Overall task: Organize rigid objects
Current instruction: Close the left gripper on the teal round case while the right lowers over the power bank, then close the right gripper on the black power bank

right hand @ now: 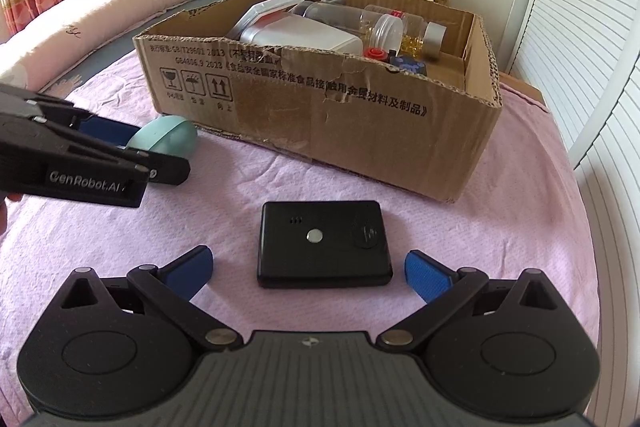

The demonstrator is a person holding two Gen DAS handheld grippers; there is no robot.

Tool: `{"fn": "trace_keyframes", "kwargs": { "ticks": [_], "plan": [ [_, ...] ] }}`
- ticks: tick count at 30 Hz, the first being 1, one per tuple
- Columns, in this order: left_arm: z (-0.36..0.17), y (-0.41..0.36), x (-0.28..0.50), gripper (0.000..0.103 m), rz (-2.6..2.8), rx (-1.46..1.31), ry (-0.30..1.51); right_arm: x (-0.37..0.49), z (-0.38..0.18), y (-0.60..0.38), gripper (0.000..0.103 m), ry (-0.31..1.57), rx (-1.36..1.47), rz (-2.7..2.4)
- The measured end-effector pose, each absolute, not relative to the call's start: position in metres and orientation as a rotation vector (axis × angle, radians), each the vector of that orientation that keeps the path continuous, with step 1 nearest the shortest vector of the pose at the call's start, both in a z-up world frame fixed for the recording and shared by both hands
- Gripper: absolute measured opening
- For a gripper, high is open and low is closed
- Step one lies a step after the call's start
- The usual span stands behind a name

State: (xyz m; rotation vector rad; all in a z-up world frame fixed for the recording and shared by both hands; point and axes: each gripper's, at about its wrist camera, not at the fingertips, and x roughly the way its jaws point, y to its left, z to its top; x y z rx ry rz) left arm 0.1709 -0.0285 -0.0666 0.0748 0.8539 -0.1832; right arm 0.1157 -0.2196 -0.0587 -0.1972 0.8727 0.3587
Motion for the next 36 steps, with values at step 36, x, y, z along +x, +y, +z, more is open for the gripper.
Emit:
{"fn": "trace_keyframes", "kwargs": {
  "ticks": [36],
  "plan": [
    [-0.0676,-0.0298,0.1750,0.052,-0.178,0.054,0.837,0.1240,-0.0494,-0.2168,0.074,0.850,-0.229,0.342]
  ]
}}
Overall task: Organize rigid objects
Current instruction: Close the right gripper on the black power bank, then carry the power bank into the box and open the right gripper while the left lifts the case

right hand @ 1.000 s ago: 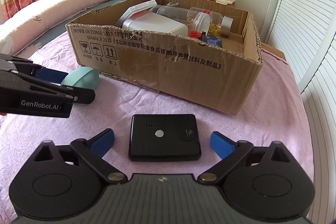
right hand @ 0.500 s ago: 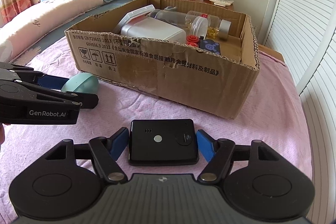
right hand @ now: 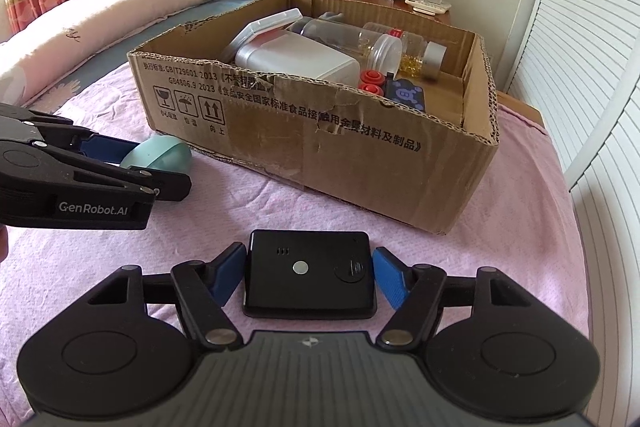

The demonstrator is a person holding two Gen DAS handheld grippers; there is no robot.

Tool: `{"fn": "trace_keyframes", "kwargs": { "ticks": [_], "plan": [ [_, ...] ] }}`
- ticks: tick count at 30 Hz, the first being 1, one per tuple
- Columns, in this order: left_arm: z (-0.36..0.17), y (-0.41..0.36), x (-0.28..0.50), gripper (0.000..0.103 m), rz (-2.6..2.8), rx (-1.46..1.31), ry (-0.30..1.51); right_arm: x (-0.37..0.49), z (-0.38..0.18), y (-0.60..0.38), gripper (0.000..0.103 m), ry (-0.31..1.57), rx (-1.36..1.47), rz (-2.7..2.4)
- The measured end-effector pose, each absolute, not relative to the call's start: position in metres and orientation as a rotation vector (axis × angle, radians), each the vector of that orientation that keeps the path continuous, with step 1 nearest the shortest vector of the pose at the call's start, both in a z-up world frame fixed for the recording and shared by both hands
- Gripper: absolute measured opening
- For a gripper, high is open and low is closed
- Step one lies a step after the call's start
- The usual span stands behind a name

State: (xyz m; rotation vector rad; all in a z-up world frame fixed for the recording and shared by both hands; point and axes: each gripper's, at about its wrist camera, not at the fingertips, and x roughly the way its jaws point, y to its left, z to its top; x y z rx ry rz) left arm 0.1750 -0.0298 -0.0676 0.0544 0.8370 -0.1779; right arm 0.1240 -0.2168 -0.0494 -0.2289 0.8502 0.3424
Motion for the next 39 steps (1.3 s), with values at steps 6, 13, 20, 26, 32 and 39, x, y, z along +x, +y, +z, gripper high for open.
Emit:
{"fn": "trace_keyframes", "kwargs": {
  "ticks": [6,13,20,26,32,39],
  "plan": [
    [-0.066,-0.026,0.173,0.052,-0.235,0.097,0.851,0.120,-0.044,-0.219,0.074,0.850,-0.248,0.344],
    [-0.056,-0.024,0.165,0.052,-0.309,0.168,0.852,0.113,-0.029,-0.225,0.074,0.838,-0.261,0.353],
    [-0.035,-0.020,0.155,0.052,-0.385,0.193,0.850,0.105,0.011,-0.229,0.074,0.765,-0.274,0.373],
    [-0.014,-0.017,0.151,0.052,-0.444,0.202,0.840,0.124,0.049,-0.234,0.074,0.665,-0.251,0.357],
    [0.000,-0.018,0.147,0.052,-0.468,0.218,0.815,0.172,0.047,-0.234,0.074,0.684,-0.215,0.320],
    [0.003,-0.022,0.153,0.052,-0.480,0.219,0.813,0.189,0.031,-0.238,0.090,0.730,-0.124,0.310]
  ]
}}
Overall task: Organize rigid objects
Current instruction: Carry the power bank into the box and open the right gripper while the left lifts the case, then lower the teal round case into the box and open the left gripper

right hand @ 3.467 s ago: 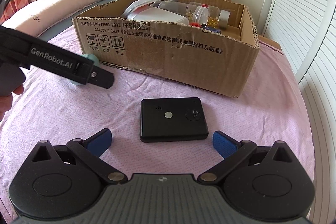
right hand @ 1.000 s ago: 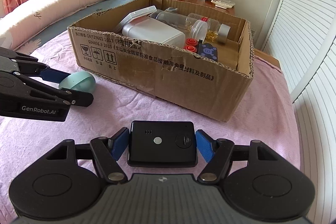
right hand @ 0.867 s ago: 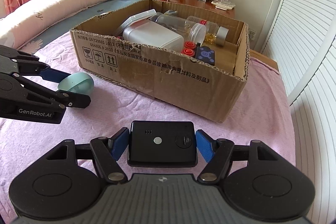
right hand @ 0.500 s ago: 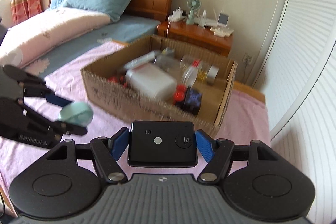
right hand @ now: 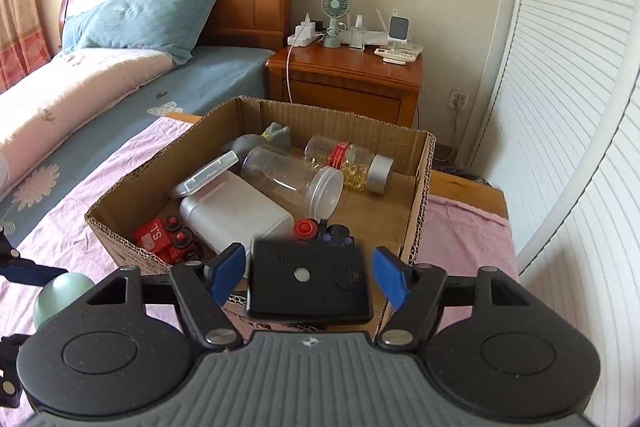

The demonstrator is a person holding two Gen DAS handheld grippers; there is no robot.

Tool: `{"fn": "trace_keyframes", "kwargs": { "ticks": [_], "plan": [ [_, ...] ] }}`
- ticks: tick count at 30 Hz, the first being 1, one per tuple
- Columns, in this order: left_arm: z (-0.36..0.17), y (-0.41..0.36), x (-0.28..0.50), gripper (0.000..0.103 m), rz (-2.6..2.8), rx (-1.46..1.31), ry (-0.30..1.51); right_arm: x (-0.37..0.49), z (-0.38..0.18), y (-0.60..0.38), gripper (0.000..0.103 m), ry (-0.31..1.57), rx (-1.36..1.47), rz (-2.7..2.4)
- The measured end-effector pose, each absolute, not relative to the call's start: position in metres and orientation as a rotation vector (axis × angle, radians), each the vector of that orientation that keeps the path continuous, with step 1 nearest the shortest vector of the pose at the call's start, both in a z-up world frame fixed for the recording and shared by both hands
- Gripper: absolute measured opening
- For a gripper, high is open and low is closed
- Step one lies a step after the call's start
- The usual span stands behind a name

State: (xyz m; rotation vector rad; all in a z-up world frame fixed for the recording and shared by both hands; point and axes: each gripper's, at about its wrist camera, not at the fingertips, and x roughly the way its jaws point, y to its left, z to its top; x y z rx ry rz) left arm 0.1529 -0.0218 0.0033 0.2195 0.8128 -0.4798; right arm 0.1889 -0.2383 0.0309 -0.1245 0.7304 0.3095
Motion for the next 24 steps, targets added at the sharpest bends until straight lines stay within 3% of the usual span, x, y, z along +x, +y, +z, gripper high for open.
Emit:
{"fn": "trace_keyframes", "kwargs": {
  "ticks": [1,12,24],
  "plan": [
    [0.004,-0.022,0.154,0.052,-0.481,0.219,0.812,0.186,0.031,-0.240,0.103,0.717,-0.112,0.311],
    [0.034,-0.043,0.176,0.052,-0.502,0.221,0.762,0.136,0.035,-0.249,0.103,0.785,-0.080,0.201],
    [0.052,-0.117,0.243,0.052,-0.546,0.248,0.743,0.103,0.023,-0.266,0.103,0.814,0.011,0.166]
  ]
}}
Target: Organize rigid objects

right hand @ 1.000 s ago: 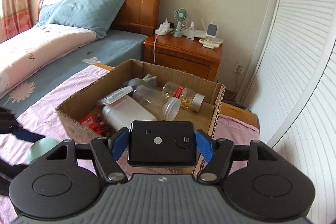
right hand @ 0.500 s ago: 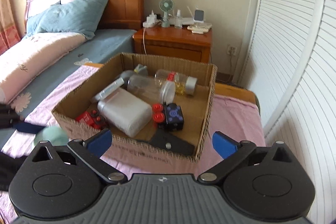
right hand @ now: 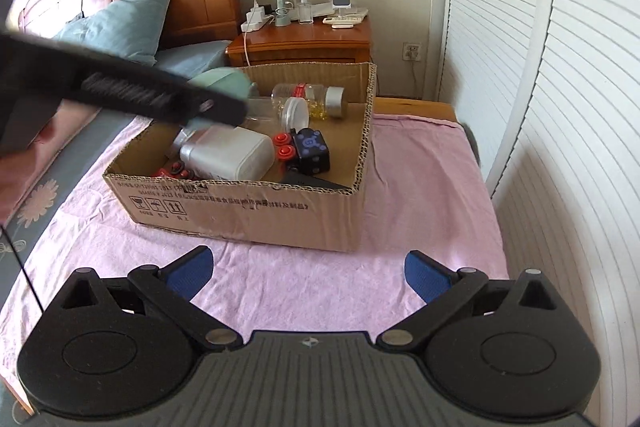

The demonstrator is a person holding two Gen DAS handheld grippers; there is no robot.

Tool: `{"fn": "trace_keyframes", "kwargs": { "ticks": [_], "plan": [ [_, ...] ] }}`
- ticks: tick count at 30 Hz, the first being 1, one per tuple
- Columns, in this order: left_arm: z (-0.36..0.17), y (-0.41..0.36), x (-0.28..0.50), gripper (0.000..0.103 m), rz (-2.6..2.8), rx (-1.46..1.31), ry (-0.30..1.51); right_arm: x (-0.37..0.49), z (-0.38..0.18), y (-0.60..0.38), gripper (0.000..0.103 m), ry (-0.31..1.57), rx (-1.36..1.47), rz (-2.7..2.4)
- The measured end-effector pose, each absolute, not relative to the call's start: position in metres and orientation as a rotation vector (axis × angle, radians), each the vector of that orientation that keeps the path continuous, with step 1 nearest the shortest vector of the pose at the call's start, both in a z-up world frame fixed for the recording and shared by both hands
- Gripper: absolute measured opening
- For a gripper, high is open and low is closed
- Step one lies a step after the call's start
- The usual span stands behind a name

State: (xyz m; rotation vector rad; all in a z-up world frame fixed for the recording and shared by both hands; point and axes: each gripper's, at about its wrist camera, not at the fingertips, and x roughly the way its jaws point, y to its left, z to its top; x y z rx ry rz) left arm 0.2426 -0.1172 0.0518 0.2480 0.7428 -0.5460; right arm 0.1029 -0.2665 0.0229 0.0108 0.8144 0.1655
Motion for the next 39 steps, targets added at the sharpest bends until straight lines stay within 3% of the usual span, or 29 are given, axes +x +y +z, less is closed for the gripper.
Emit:
{"fn": "trace_keyframes", "kwargs": {
  "ticks": [15,17,21,22,32,39],
  "plan": [
    [0.004,-0.186,0.316,0.052,-0.489,0.312,0.843,0.106,0.010,-0.295,0.103,0.836,0.077,0.104],
    [0.004,-0.188,0.317,0.059,-0.475,0.311,0.830,0.106,0.010,-0.298,0.103,0.835,0.083,0.102],
    [0.014,-0.189,0.310,0.088,-0.459,0.334,0.781,0.106,0.011,-0.300,0.103,0.830,0.091,0.100],
    [0.018,-0.187,0.307,0.091,-0.464,0.332,0.769,0.106,0.011,-0.300,0.103,0.829,0.092,0.101],
    [0.070,-0.140,0.234,0.100,-0.436,0.330,0.671,0.097,0.025,-0.292,0.103,0.831,0.078,0.065],
    [0.077,-0.091,0.162,0.101,-0.330,0.296,0.671,0.086,0.037,-0.284,0.103,0.844,0.072,-0.002]
  ]
}}
